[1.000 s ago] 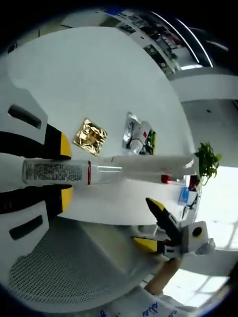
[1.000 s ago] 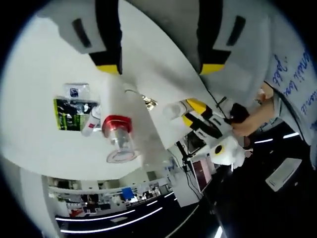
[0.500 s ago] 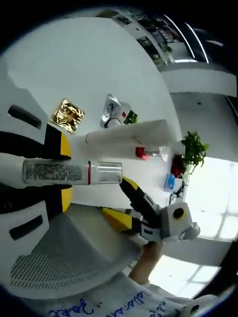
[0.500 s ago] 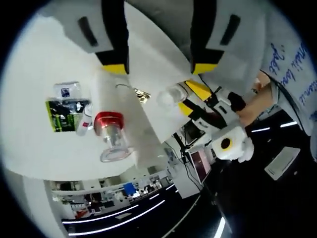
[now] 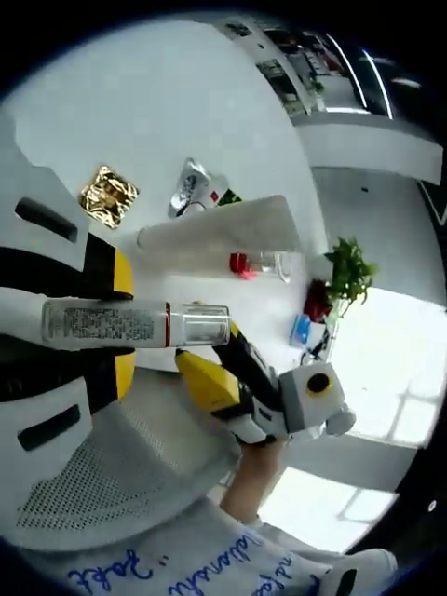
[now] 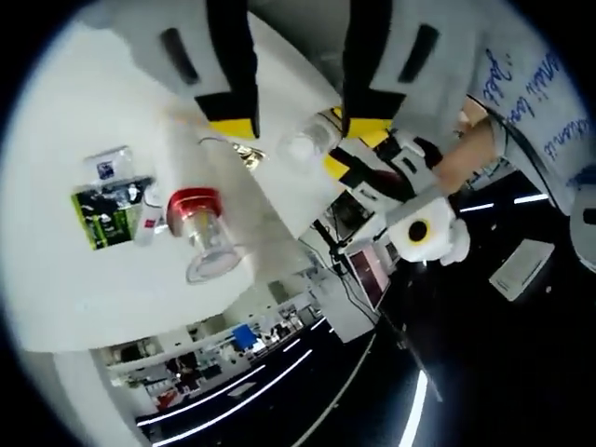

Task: Arrange the skincare products in the storage area until every visible bottle or jar stands upright without overlapping.

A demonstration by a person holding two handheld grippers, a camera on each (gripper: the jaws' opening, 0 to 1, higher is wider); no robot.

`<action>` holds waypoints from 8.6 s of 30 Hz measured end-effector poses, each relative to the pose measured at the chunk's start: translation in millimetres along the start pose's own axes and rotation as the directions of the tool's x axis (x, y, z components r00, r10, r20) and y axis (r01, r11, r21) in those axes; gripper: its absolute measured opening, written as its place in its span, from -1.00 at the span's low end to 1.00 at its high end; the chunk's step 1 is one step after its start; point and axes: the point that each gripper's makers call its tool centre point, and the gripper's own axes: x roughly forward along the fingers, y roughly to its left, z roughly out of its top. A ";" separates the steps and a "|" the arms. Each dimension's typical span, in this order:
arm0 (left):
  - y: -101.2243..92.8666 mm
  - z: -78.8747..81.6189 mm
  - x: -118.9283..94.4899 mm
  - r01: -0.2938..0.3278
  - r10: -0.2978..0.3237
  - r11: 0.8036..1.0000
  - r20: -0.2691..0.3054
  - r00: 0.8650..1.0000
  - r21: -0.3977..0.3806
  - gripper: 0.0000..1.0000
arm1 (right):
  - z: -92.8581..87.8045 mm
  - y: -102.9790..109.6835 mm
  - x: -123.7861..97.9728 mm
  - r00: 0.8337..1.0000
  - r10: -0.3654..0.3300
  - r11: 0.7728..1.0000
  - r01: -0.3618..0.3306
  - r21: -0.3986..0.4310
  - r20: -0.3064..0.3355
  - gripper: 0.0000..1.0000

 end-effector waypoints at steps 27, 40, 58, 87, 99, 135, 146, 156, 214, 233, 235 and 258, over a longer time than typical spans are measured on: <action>-18.9 4.3 17.8 0.046 -0.046 0.999 0.006 0.999 -0.014 -0.68 | 20.4 14.3 -0.8 0.993 0.019 0.999 -0.015 -0.036 0.113 -0.55; -12.0 -2.6 23.6 0.017 -0.012 0.995 -0.050 0.999 0.094 -0.66 | 17.6 19.4 5.0 0.999 -0.001 0.984 0.011 -0.180 0.053 -0.59; -2.3 -2.0 34.0 -0.033 0.044 0.989 -0.073 0.996 0.141 -0.50 | 11.0 13.3 15.5 0.997 -0.075 0.922 0.062 -0.382 -0.020 -0.59; 13.4 -3.7 56.3 -0.088 0.105 0.970 -0.066 0.992 0.229 -0.66 | 4.6 -5.4 17.1 0.988 -0.148 0.880 0.113 -0.461 -0.041 -0.59; 14.7 -7.5 67.3 -0.085 0.099 0.974 -0.060 0.993 0.211 -0.66 | -2.3 -13.4 17.1 0.979 -0.192 0.859 0.131 -0.495 -0.075 -0.58; 17.5 -10.2 69.8 -0.095 0.105 0.961 -0.024 0.994 0.259 -0.64 | -6.4 -16.7 2.0 0.967 -0.239 0.848 0.165 -0.503 -0.087 -0.46; 21.6 -14.6 67.9 -0.101 0.120 0.949 -0.047 0.992 0.300 -0.58 | -7.6 -19.0 0.2 0.964 -0.247 0.846 0.167 -0.506 -0.095 -0.48; 24.1 -20.0 59.6 -0.107 0.143 0.949 -0.103 0.984 0.297 -0.57 | -19.6 -30.4 -1.7 0.950 -0.261 0.845 0.140 -0.517 -0.170 -0.48; 28.5 -41.3 57.4 -0.140 0.169 0.982 -0.249 0.954 0.129 -1.00 | -46.8 -49.3 19.0 0.894 -0.268 0.841 0.037 -0.539 -0.358 -0.74; 32.7 -35.8 60.8 -0.183 0.187 0.982 -0.224 0.956 0.041 -0.80 | -46.8 -53.4 19.4 0.890 -0.275 0.845 0.044 -0.533 -0.363 -0.77; 32.9 -34.6 61.3 -0.187 0.191 0.981 -0.219 0.957 0.042 -0.81 | -46.8 -54.3 19.0 0.890 -0.279 0.844 0.048 -0.534 -0.360 -0.77; 42.8 -30.0 61.8 -0.231 0.236 0.972 -0.202 0.951 0.044 -0.88 | -46.8 -66.8 24.5 0.877 -0.308 0.844 0.073 -0.532 -0.368 -0.80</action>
